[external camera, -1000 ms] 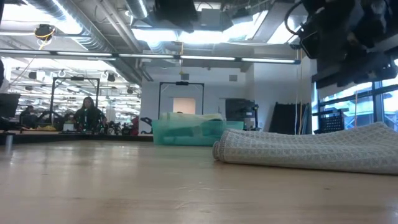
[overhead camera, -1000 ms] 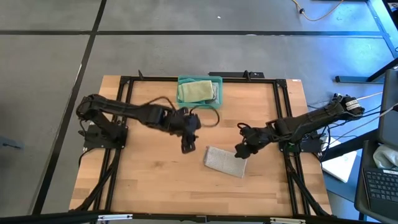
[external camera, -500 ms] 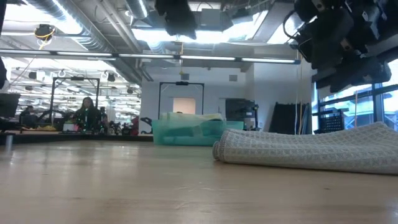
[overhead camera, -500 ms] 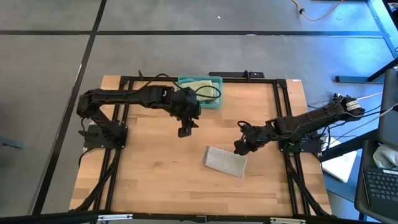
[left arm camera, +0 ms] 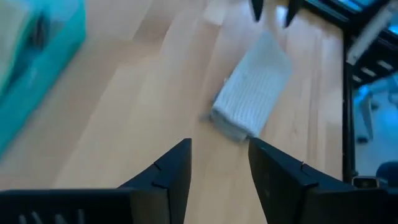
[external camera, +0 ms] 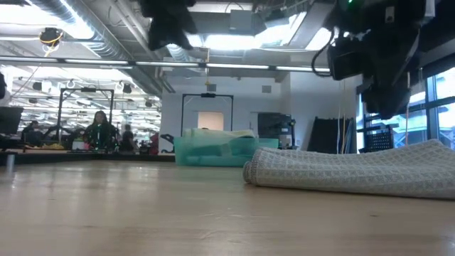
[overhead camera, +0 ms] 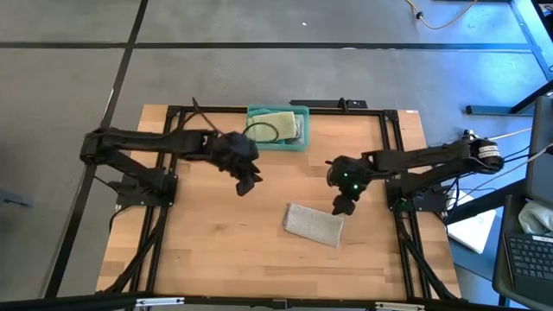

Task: Fold microfiber towels
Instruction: Put the folded gray towel into the bin

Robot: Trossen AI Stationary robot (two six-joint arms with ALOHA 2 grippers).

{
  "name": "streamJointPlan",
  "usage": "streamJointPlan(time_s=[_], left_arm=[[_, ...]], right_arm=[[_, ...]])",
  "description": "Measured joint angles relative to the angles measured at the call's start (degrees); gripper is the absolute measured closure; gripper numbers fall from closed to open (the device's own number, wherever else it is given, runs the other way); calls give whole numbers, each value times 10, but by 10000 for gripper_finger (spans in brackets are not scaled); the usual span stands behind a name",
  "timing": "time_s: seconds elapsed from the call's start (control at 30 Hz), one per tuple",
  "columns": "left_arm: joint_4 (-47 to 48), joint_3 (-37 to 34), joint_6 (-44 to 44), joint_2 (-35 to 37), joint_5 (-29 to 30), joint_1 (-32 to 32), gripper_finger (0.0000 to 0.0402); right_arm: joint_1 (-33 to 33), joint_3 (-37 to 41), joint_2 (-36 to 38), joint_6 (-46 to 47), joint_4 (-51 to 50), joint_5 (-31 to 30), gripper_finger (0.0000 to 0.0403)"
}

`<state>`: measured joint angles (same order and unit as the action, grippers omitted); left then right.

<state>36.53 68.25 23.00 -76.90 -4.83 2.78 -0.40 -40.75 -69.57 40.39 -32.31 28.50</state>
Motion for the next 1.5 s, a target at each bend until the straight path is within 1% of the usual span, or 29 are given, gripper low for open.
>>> streamJointPlan(time_s=[0.1, 0.27, 0.33, 0.47, 0.53, 0.63, 0.87, 1.1, 1.27, 1.37, 1.5], left_arm=[[-4, -19, 94, 22, 54, -34, 251], [0, -29, 222, 31, 154, -102, 251], [-7, -29, 266, 31, 183, -130, 251], [-6, -29, 334, 29, 244, -184, 251], [-5, -29, 365, 29, 275, -207, 251], [1, -29, 400, 29, 305, -235, 251], [12, -29, 432, 29, 309, -267, 251], [21, -29, 440, 29, 309, -276, 251], [20, -28, 443, 29, 305, -276, 251], [20, -28, 444, 29, 294, -277, 251], [20, -28, 449, 29, 279, -278, 251]], right_arm=[[-22, 0, -26, -66, -1, 41, 128], [-43, 0, -80, -161, -5, 44, 86], [-44, 0, -105, -191, -4, 48, 80], [-43, 0, -158, -225, 13, 77, 79], [-39, 0, -184, -242, 26, 77, 79], [-38, 0, -217, -254, 53, 73, 79], [-27, -2, -255, -219, 111, 91, 79], [12, -2, -275, -164, 183, 76, 79], [30, -2, -293, -146, 238, 63, 81], [31, -2, -307, -136, 267, 66, 94], [32, -2, -329, -136, 305, 77, 127]])
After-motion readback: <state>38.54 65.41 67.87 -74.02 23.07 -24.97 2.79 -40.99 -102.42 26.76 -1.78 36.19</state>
